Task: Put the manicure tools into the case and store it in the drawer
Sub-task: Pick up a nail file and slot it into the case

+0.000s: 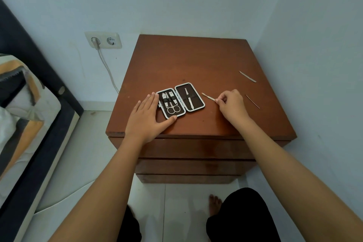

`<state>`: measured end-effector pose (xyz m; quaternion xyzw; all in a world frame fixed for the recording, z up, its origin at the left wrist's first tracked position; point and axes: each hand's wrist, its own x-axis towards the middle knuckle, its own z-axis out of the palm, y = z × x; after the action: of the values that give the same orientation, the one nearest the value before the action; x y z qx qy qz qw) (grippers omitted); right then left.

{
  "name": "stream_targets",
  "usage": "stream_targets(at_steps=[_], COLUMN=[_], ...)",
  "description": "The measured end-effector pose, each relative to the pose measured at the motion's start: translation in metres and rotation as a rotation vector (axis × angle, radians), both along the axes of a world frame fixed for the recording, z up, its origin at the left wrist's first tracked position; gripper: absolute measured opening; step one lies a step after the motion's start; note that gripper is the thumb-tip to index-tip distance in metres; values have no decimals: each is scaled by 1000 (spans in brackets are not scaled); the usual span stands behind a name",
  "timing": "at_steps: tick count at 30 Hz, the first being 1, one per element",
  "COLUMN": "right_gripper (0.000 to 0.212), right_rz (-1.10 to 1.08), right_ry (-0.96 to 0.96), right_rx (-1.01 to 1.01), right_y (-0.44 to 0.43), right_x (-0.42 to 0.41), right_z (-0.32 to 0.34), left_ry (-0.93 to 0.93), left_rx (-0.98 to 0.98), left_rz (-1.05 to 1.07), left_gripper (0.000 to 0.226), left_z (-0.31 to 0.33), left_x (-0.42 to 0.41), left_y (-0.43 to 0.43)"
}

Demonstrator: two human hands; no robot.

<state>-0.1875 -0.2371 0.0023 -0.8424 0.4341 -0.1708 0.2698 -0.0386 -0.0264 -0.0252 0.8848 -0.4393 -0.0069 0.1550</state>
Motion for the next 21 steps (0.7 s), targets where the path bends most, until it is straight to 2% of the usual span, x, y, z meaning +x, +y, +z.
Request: stream_targets(at_steps=[4, 7, 13, 21], right_gripper=[18, 15, 10, 17], right_rz=[2, 11, -47, -117], right_ry=[77, 76, -9, 57], right_rx=[-63, -120, -11, 5], right_y=[8, 13, 11, 10], right_x=[2, -1, -2, -1], right_z=[-1, -2, 2, 5], left_ry=[-3, -5, -6, -7], left_rx=[3, 4, 3, 5], left_rz=[-1, -1, -3, -1], left_gripper=[99, 100, 100, 99], left_z=[-1, -1, -1, -2], left_x=[0, 0, 0, 0], left_y=[0, 0, 0, -1])
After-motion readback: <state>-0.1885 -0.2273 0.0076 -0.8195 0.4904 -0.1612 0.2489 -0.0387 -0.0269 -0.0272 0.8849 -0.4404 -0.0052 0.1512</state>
